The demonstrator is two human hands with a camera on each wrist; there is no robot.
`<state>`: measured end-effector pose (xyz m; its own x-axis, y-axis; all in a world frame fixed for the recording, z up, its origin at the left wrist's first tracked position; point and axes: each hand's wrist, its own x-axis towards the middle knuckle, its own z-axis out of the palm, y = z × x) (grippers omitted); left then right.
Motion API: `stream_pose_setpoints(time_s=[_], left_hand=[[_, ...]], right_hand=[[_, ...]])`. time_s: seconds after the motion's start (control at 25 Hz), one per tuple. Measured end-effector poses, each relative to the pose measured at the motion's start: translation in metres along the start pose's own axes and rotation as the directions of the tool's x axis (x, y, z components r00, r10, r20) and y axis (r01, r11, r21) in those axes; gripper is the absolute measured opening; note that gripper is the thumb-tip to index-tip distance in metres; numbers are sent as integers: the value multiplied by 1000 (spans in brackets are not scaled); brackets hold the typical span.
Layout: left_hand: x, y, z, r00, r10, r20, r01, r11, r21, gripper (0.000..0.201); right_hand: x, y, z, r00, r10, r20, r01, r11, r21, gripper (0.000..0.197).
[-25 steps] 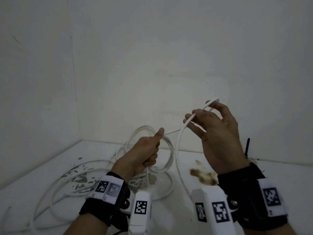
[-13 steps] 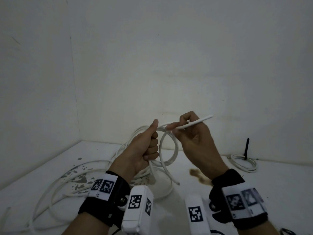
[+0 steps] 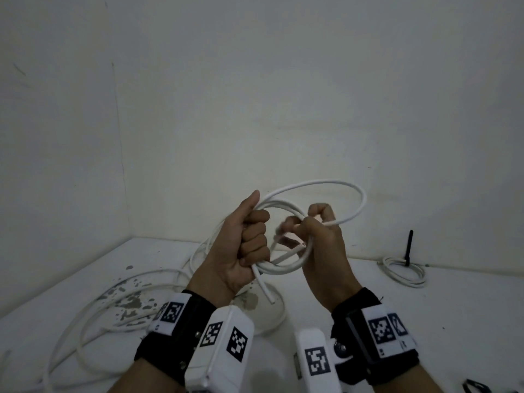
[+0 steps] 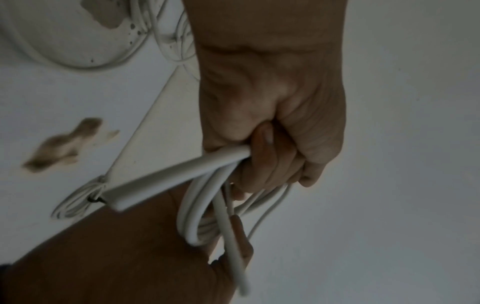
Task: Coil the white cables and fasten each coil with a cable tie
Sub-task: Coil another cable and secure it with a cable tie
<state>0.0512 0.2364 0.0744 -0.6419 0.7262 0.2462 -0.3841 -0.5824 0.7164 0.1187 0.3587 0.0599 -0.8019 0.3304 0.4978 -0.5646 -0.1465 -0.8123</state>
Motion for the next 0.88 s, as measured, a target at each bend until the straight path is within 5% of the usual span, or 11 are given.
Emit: stream_pose_setpoints(time_s=[0.12, 0.24, 0.36, 0.48, 0.6, 0.8, 0.88], left_hand=[[-2, 14, -1, 999, 19, 40, -20, 1000, 9, 45], [0, 31, -19, 997, 41, -60, -36, 997, 70, 49], [2, 41, -48, 973, 74, -217, -53, 993, 102, 55], [-1, 59, -73, 945, 122, -302, -101, 991, 83, 57], [-8, 70, -89, 902, 170, -397, -67, 963, 261, 50], [1, 59, -88, 862, 203, -464, -91, 963, 253, 47], [5, 55, -83, 854, 192, -483, -78, 966, 246, 48]], right_hand=[[-2, 2, -15, 995, -88, 45, 98, 817, -568, 38], [5, -8, -38, 990, 126, -68, -138, 712, -689, 68], [13, -7, -54, 919, 226, -322, -378, 739, -558, 60], [18, -5, -62, 848, 194, -493, -410, 829, -379, 57], [21, -12, -68, 768, 162, -619, -384, 890, -244, 45], [25, -27, -54, 864, 171, -473, -355, 874, -332, 29], [22, -30, -50, 913, 200, -356, -373, 762, -529, 32]])
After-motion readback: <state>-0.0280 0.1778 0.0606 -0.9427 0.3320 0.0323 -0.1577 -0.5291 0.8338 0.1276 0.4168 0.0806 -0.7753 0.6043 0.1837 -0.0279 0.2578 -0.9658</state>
